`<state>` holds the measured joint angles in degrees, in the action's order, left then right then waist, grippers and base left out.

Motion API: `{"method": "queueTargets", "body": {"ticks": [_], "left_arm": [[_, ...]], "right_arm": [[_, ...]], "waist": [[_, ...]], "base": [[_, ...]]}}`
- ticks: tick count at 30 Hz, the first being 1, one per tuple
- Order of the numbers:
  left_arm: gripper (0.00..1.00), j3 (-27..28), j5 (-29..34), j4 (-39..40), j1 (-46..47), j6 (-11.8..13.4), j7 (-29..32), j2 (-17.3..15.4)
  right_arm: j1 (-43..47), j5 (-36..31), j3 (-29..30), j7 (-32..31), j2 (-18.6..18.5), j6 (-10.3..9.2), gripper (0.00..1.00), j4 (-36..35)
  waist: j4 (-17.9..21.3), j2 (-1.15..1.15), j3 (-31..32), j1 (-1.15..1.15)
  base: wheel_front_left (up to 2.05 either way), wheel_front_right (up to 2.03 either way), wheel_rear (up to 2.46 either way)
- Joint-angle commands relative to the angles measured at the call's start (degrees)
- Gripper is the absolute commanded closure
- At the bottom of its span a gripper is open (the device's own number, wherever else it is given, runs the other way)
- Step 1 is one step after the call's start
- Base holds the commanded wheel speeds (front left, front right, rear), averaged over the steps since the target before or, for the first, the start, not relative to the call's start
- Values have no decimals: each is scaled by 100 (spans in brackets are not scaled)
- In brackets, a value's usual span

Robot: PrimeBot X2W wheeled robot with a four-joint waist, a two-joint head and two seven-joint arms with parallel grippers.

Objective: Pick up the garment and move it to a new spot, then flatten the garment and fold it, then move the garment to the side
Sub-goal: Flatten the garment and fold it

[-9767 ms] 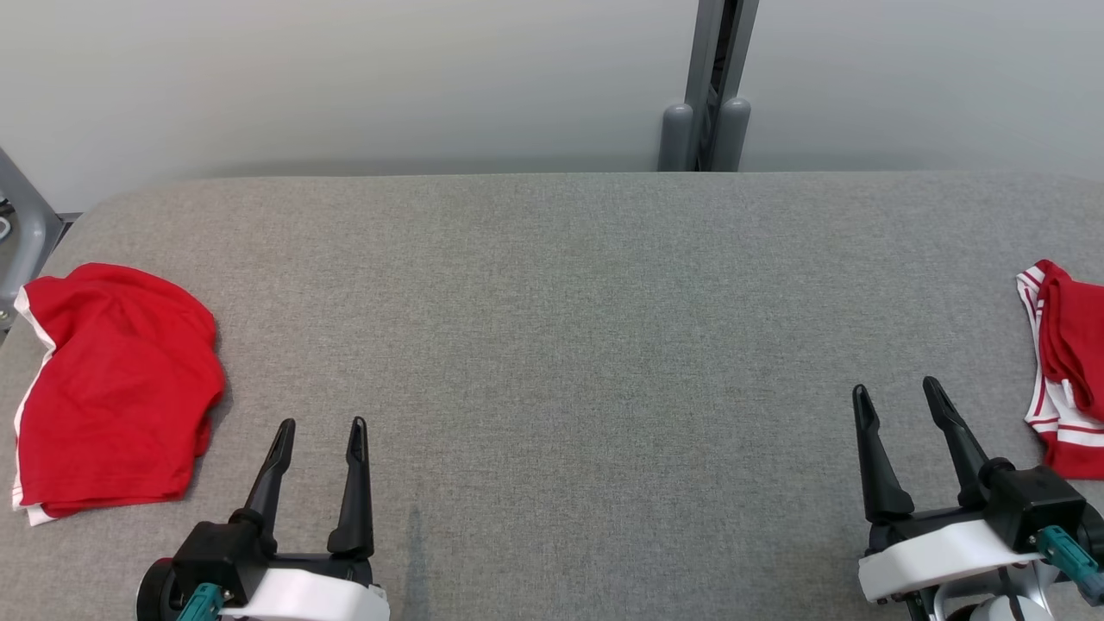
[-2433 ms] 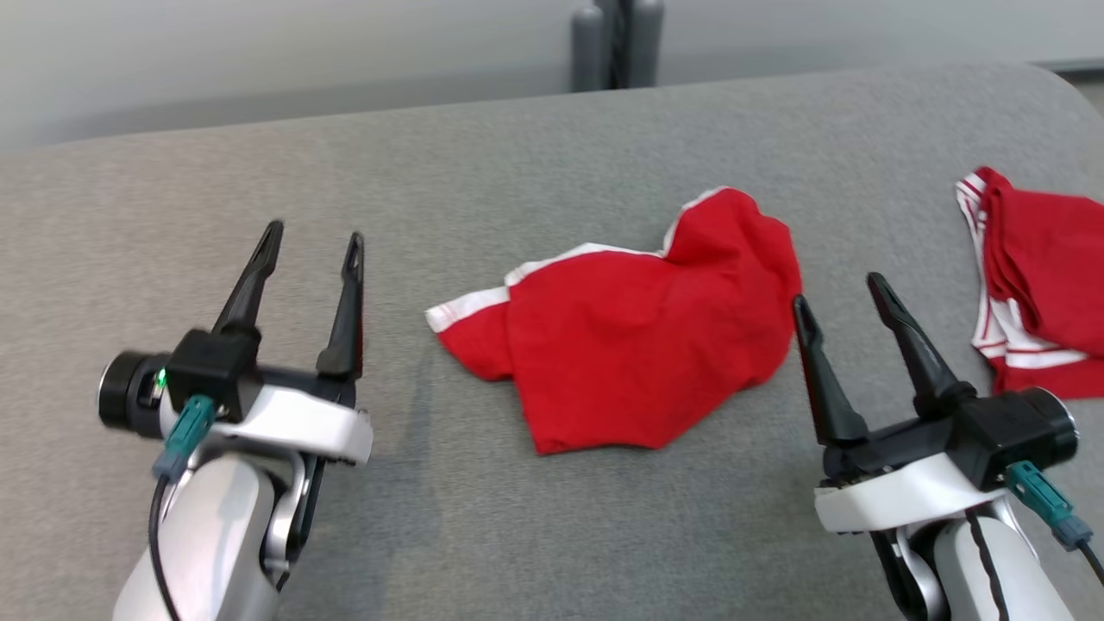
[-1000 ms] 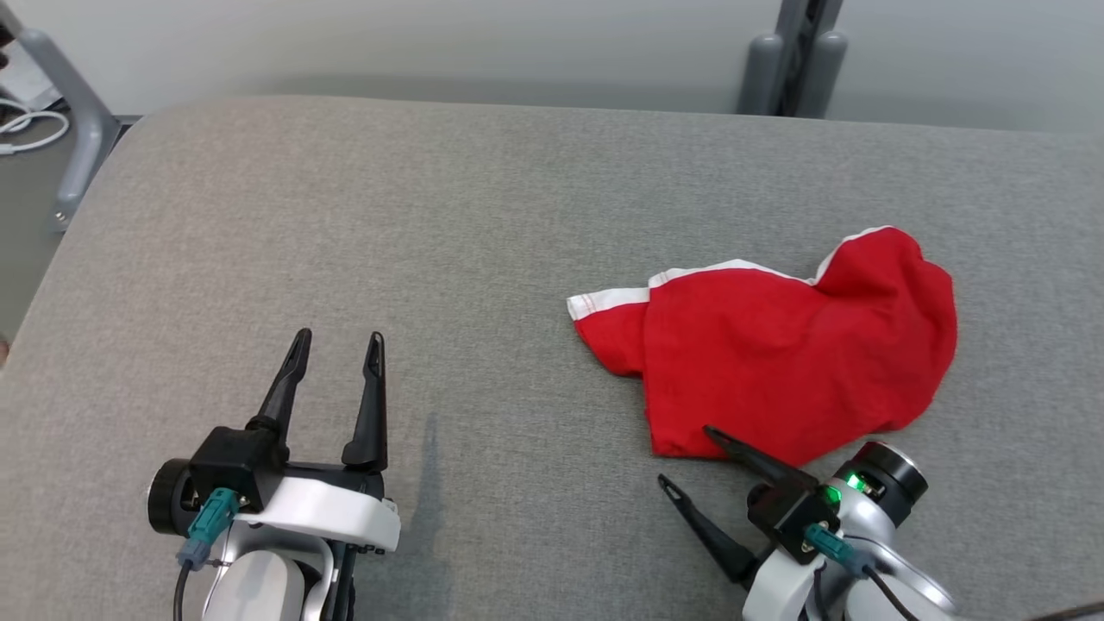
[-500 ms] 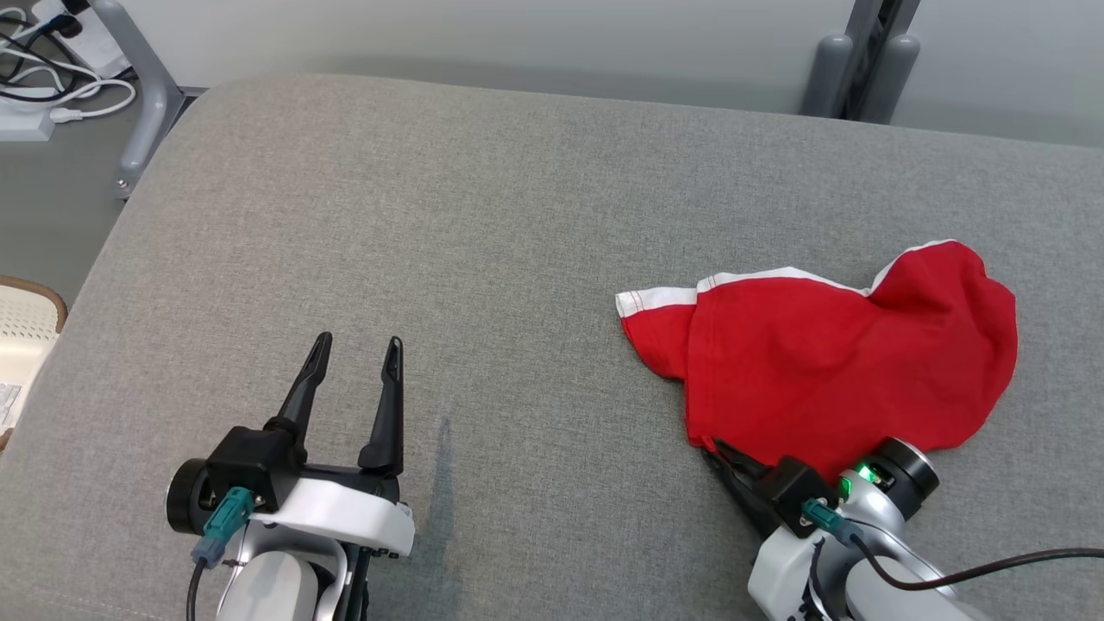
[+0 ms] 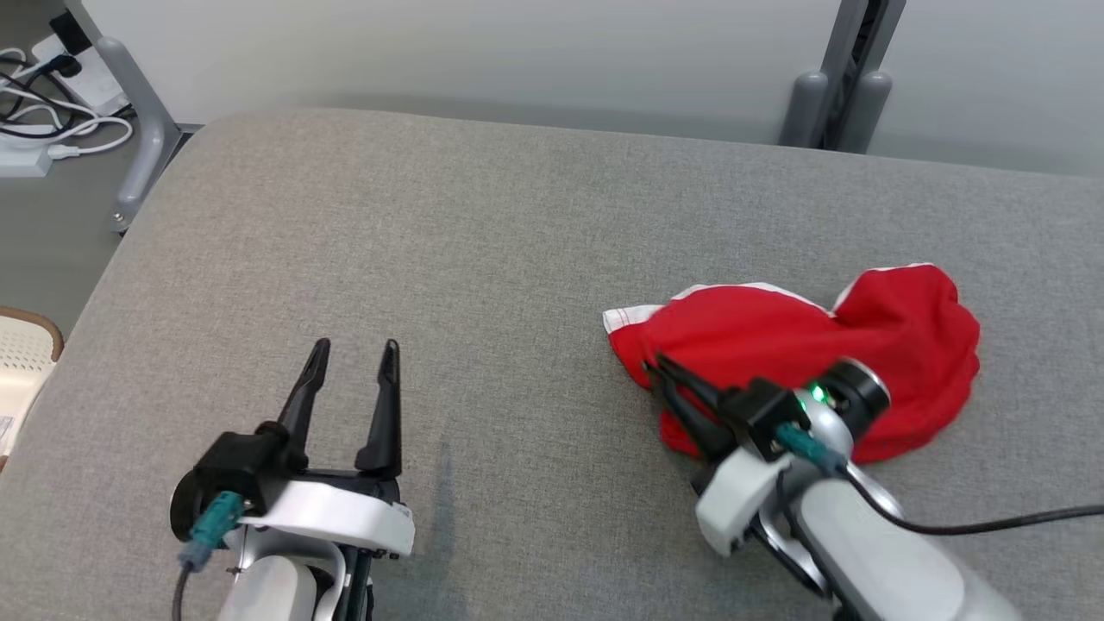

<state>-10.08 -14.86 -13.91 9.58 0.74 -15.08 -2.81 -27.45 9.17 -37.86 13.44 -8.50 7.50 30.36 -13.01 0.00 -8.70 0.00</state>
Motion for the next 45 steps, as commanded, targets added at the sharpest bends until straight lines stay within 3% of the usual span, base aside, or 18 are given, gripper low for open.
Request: {"method": "queueTargets", "body": {"ticks": [1,9,16,23,33,37,38,39,45], "left_arm": [[0,43,-290,47,-56,21,-8,-23],[0,-37,-605,232,-68,144,-9,-22],[0,-13,-617,298,-143,217,-9,-20],[0,28,-585,363,-159,204,-8,-21],[0,108,-422,317,-10,110,-8,-17],[0,142,-342,275,68,43,-9,-22],[0,144,-318,264,74,34,-9,-22],[0,152,-303,254,82,37,-9,-17],[0,162,-285,216,166,2,-9,-22]], "right_arm": [[-228,65,-84,-22,0,-1,100,-85],[-1752,816,-370,-101,139,-1,100,-390],[-2611,1574,618,137,233,-1,100,-611],[-1557,1596,1927,172,-286,0,100,126],[-13,1463,2754,180,-741,-1,100,1321],[226,1313,3083,182,-677,-1,100,1603],[236,1212,3138,183,-681,0,15,1635],[215,1181,3196,183,-653,-1,0,1673],[154,946,3593,183,-473,-1,0,1453]], "waist": [[12,0,22,0],[-17,0,125,0],[-3,0,215,0],[139,0,126,0],[393,0,-120,0],[570,0,-193,0],[615,0,-201,0],[660,0,-211,0],[874,0,-199,0]], "base": [[0,0,0],[0,0,0],[0,0,0],[0,0,0],[0,0,0],[0,0,0],[0,0,0],[0,0,0],[0,0,0]]}}
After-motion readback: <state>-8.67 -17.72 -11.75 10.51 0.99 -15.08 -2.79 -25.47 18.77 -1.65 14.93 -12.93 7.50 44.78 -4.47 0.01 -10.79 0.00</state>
